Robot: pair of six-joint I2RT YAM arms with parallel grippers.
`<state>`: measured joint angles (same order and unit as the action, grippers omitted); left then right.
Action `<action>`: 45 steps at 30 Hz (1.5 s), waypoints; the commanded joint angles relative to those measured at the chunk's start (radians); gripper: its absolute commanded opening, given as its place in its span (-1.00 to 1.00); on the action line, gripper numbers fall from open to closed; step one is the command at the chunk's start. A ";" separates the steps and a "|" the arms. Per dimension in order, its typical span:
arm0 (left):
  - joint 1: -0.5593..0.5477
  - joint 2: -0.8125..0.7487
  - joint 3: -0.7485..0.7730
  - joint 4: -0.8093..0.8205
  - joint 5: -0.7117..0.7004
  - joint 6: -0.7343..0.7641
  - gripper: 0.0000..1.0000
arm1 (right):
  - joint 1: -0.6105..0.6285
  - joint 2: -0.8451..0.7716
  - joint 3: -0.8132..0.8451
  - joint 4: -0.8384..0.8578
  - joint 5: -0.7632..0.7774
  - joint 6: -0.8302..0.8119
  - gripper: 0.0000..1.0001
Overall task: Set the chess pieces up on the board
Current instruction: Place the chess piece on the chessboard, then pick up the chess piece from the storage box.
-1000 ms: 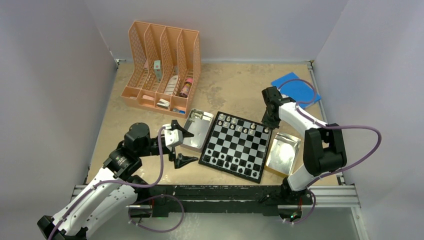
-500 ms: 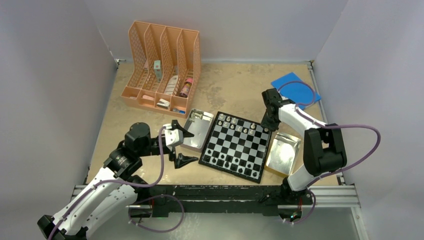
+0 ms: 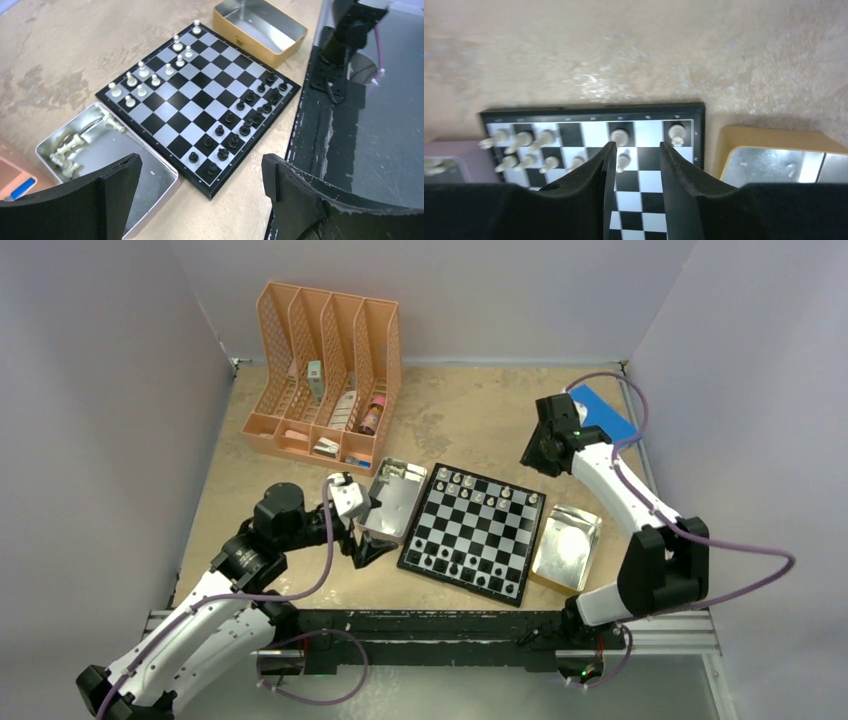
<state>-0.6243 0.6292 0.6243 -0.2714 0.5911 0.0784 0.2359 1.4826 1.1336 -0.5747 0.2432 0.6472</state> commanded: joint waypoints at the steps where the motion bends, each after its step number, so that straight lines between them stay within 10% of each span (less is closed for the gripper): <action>1: -0.005 0.039 0.044 -0.006 -0.164 -0.119 0.82 | 0.036 -0.080 0.080 0.088 -0.106 -0.058 -0.20; 12: -0.003 0.206 0.185 -0.179 -0.383 -0.267 0.82 | 0.306 -0.038 0.071 0.336 -0.065 -0.102 -0.20; 26: -0.003 -0.083 0.112 -0.108 -0.571 -0.248 0.74 | 0.537 0.227 0.086 0.736 -0.230 -0.226 -0.19; 45: -0.003 -0.123 0.121 -0.122 -0.629 -0.211 0.60 | 0.602 0.486 0.140 0.970 -0.209 -0.538 -0.23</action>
<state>-0.6243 0.5171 0.7376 -0.4164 -0.0277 -0.1474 0.8368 1.9560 1.2266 0.3229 0.0082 0.1734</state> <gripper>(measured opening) 0.809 0.386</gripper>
